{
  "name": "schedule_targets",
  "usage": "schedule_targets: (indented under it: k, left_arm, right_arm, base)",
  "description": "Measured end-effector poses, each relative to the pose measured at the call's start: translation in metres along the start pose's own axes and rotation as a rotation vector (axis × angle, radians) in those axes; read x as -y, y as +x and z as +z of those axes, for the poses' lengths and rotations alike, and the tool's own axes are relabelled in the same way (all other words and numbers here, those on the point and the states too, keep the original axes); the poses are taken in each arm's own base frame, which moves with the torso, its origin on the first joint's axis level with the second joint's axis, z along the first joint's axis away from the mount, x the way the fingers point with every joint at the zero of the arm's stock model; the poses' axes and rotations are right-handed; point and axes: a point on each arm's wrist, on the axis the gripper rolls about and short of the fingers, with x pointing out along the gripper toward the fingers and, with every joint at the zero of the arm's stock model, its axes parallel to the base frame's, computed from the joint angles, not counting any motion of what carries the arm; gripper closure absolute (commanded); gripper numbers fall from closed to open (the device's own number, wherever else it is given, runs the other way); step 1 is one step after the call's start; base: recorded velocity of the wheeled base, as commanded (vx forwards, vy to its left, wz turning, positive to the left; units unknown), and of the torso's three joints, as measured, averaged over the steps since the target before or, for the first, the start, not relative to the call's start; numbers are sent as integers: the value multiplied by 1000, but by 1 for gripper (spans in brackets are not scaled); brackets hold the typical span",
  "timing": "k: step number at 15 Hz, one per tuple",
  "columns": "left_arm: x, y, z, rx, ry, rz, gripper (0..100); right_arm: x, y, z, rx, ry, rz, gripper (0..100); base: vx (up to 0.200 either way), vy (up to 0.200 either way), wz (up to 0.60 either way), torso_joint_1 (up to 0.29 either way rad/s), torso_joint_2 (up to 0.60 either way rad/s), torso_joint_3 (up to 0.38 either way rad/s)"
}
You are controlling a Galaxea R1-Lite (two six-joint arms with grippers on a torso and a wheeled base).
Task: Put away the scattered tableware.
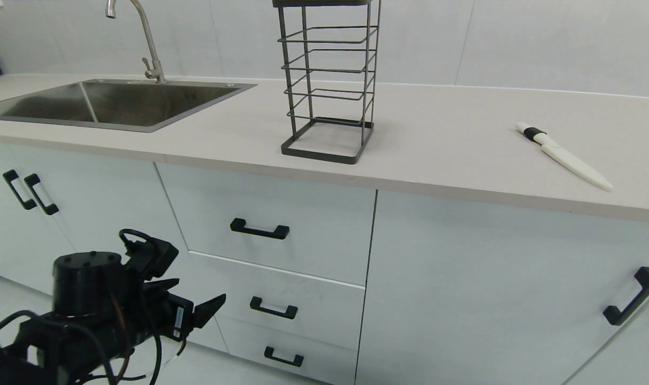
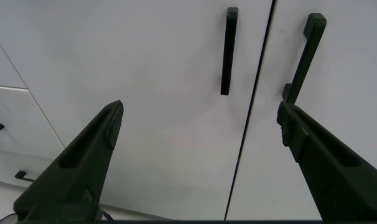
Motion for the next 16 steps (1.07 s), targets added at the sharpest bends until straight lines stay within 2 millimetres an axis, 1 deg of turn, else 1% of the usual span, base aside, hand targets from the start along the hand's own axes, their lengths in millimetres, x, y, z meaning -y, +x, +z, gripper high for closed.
schedule_targets:
  k: [5, 10, 13, 14, 16]
  left_arm:
    - [4, -64, 5, 192, 14, 23, 0]
    - [8, -131, 2, 431, 41, 82, 0]
    - [10, -168, -5, 586, 57, 141, 0]
    - [12, -178, -11, 618, 52, 160, 0]
    - [15, -190, -20, 650, 44, 184, 0]
  right_arm:
    - [0, 0, 0, 0, 0, 0, 0]
    - [0, 0, 0, 0, 0, 0, 0]
    - [0, 0, 0, 0, 0, 0, 0]
    - [0, 0, 0, 0, 0, -1, 0]
    - [0, 0, 0, 0, 0, -1, 0]
  base:
    - [0, 0, 0, 0, 0, 0]
    - [0, 0, 0, 0, 0, 0]
    - [0, 0, 0, 0, 0, 0]
    - [0, 0, 0, 0, 0, 0]
    - [0, 0, 0, 0, 0, 0]
